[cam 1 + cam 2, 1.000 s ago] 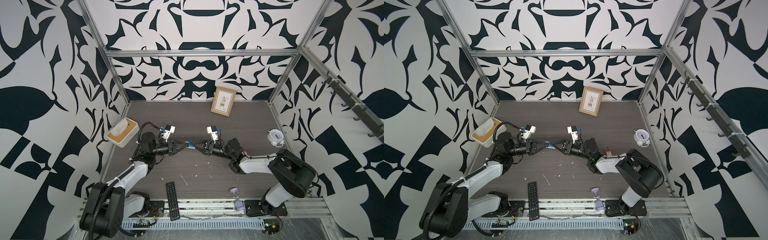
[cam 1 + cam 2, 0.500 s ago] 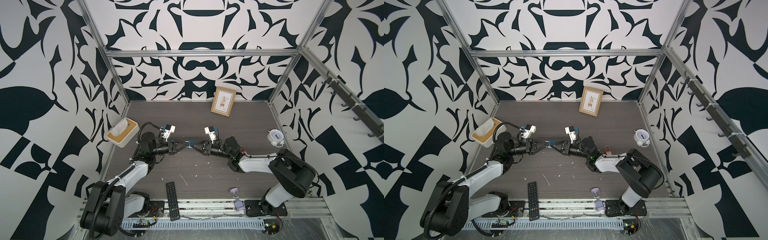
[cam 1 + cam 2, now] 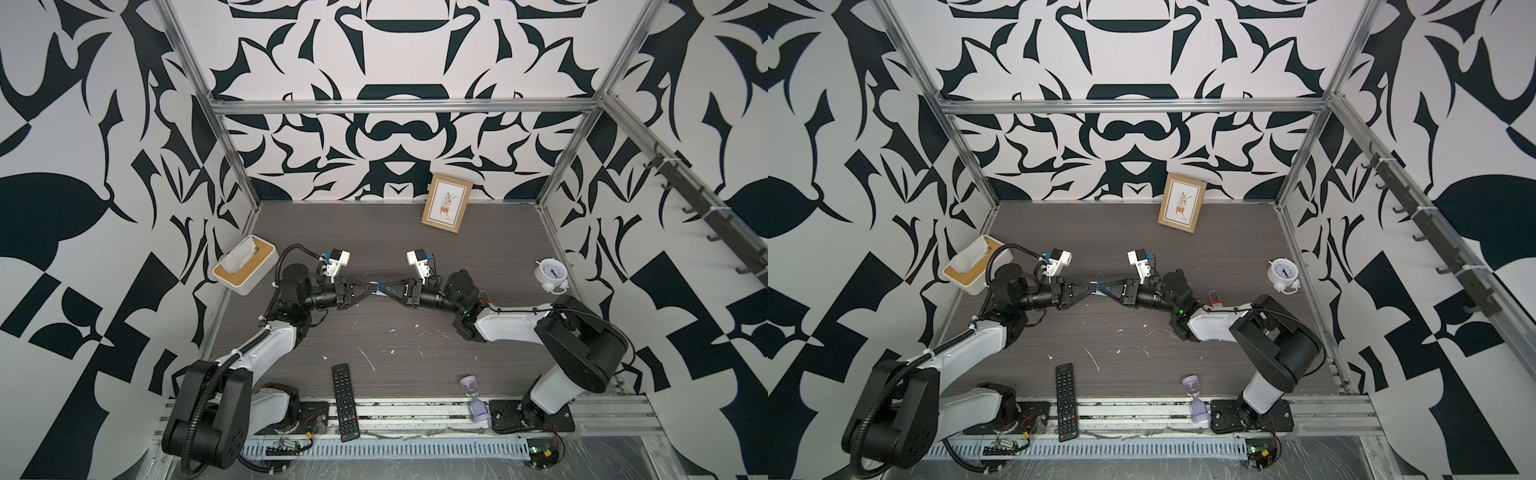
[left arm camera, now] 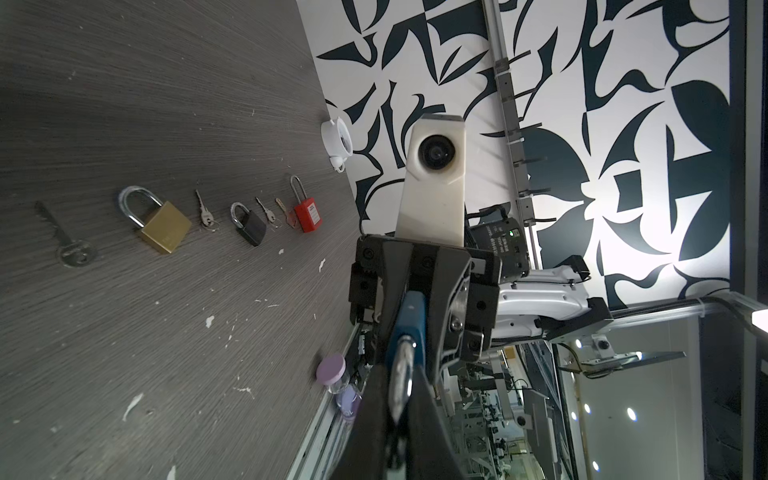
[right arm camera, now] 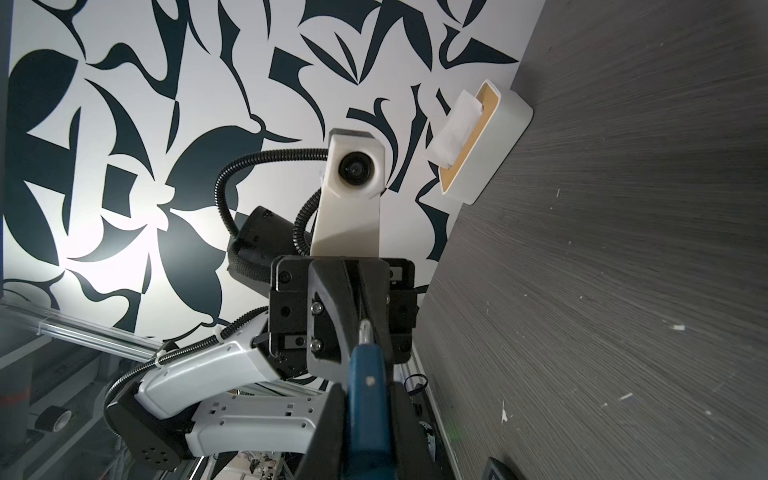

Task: Lock with the key

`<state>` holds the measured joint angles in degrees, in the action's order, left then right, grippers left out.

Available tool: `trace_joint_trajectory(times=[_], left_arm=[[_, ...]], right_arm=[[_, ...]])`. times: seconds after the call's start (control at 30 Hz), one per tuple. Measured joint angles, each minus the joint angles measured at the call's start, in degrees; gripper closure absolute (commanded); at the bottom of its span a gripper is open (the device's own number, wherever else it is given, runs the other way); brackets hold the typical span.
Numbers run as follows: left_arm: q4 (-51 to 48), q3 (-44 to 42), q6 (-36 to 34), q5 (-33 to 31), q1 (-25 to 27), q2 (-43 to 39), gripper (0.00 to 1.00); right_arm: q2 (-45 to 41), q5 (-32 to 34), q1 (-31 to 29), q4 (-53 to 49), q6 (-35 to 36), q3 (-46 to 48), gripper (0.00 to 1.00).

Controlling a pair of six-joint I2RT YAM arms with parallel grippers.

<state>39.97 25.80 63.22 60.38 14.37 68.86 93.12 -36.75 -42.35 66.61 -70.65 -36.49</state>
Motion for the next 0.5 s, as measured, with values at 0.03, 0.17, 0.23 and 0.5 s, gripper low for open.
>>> trace_joint_trajectory(times=[0.03,0.17,0.23,0.5], left_arm=[[-0.52,0.02,-0.42,-0.42,0.00,-0.02,0.27],[-11.67,1.16,-5.38,-6.93,-0.11,-1.57,0.01],[-20.04,2.62,-8.02,-13.27,-0.17,-4.17,0.01],[-42.07,8.68,-15.02,-34.82,-0.26,-20.09,0.01]], right_arm=[[0.00,0.35,0.00,-0.70,0.13,0.00,1.00],[-0.17,5.73,-0.72,-7.98,1.79,-0.13,1.00],[-0.63,11.91,-1.95,-14.95,3.43,-1.05,1.00],[1.40,41.42,-13.44,-34.29,5.97,-11.82,1.00]])
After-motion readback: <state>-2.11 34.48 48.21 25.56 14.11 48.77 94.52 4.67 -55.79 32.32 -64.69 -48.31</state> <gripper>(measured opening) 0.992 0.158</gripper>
